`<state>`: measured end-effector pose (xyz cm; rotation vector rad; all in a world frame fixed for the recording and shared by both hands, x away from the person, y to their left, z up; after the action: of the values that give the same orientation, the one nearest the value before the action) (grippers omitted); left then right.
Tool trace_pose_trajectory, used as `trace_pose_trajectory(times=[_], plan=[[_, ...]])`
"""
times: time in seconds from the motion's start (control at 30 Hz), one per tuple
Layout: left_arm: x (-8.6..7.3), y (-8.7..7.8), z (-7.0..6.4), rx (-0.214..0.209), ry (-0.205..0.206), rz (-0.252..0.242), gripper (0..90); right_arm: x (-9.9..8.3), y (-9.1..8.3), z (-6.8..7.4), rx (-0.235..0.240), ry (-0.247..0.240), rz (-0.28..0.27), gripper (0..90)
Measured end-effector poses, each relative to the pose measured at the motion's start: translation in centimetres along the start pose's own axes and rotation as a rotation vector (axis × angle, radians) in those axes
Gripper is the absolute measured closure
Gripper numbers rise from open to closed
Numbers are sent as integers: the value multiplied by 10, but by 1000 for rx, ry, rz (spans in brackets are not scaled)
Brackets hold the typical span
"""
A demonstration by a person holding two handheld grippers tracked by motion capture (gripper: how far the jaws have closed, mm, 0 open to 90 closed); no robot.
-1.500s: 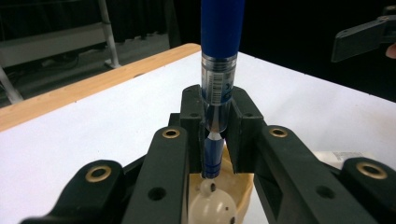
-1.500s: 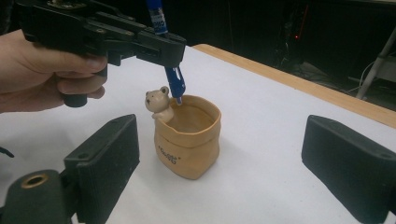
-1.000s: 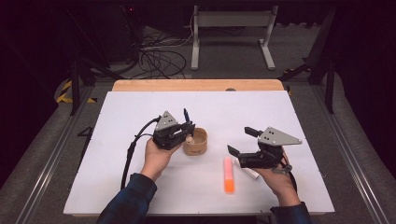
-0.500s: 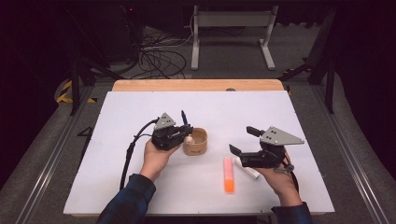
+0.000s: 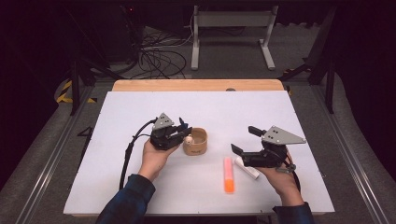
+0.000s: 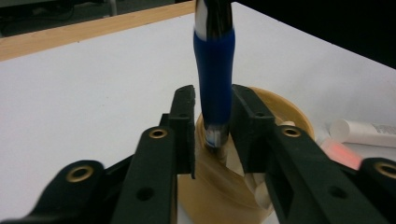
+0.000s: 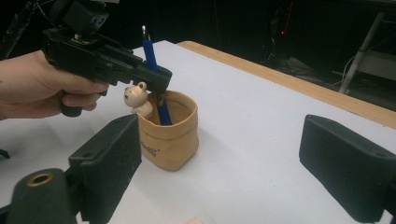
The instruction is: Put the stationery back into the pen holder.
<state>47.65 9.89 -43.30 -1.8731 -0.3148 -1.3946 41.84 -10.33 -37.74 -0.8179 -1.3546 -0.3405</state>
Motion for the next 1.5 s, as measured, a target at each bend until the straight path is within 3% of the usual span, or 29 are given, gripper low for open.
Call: trace_pose_trajectory(times=[0.23,0.53,0.77,0.9,1.1,1.2,1.5], plan=[[8,-8,4,56,37,-45,515,-1,-3,-5,-14,-2,8,138],[19,-27,4,88,83,-111,294,-8,-4,-11,-34,-5,38,146],[22,-49,2,97,68,-159,127,-14,-6,-14,-38,-14,67,171],[20,-64,-2,111,102,-169,110,-20,-8,-14,-35,-18,92,185],[12,-79,-12,92,151,-161,76,-29,-9,-17,-42,-3,115,188],[9,-89,-10,102,171,-168,64,-33,-10,-18,-47,-6,122,189],[-7,-111,3,147,140,-181,59,-55,-14,-20,-60,-20,160,184]])
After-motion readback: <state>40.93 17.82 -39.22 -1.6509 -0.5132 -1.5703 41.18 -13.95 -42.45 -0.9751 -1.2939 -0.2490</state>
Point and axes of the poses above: each handheld gripper's, and its own axes: y roughly forward along the jaws, x roughly out of its top, z roughly to its left, the point moved 10 cm from there along y, roughly forward along the jaws, and after that the axes turned 1 degree about y, right-handed, at the moved point
